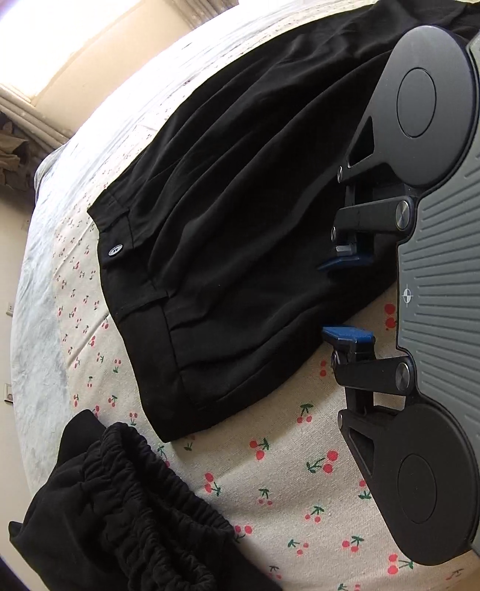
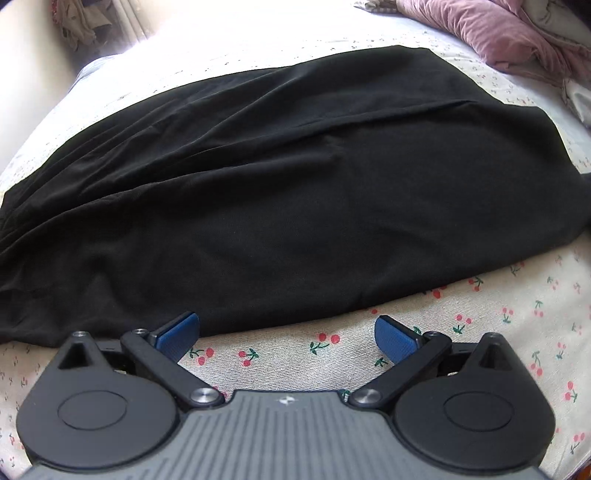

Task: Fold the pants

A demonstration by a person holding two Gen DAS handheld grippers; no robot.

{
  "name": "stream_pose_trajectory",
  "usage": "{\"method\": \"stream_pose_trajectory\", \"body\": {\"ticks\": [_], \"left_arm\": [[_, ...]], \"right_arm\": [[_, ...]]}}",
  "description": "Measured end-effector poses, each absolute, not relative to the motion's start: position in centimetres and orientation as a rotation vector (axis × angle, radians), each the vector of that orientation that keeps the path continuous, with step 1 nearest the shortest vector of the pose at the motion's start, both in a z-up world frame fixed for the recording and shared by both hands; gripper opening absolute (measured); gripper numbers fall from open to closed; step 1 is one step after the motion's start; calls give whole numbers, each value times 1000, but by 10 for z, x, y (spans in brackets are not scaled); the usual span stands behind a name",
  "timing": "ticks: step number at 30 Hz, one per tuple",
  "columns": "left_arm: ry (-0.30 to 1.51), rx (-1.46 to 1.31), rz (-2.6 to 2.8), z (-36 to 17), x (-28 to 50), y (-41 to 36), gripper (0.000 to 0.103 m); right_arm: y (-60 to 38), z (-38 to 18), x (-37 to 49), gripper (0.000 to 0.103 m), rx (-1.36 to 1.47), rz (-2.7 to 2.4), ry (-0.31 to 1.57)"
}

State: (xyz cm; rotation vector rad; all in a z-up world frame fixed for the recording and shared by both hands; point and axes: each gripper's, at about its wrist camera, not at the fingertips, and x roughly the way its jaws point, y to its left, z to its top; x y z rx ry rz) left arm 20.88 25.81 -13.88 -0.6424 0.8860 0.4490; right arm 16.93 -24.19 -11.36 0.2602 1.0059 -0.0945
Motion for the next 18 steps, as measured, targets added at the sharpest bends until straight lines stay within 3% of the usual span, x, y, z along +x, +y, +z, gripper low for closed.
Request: {"method": "stream_pose_trajectory", "body": {"ticks": [1,5,7,10,11,13,18], "left_arm": [[871,-630,445,-139,211,256,10],[800,-632,424,-135,210,259,2],[725,-657,427,-126,201,266,2],[662,-640,426,-116,191,269,2],[663,-623,425,-115,191,268,2],[676,-563,432,-113,190,262,2],[668,-501,440,-106,182,257,2]], "right_arm": [[-247,-115,169,90,283,-113,1005],[-277,-121,171,79,407,-227,989],[-290,-120,170,53,453,-289,961],[-311,-120,169,27,561,-335,936],[-318,-121,168,24,605,-343,925],[-333,-123,164,0,670,-371,903],[-355,-118,138,0,776,-354,796]]}}
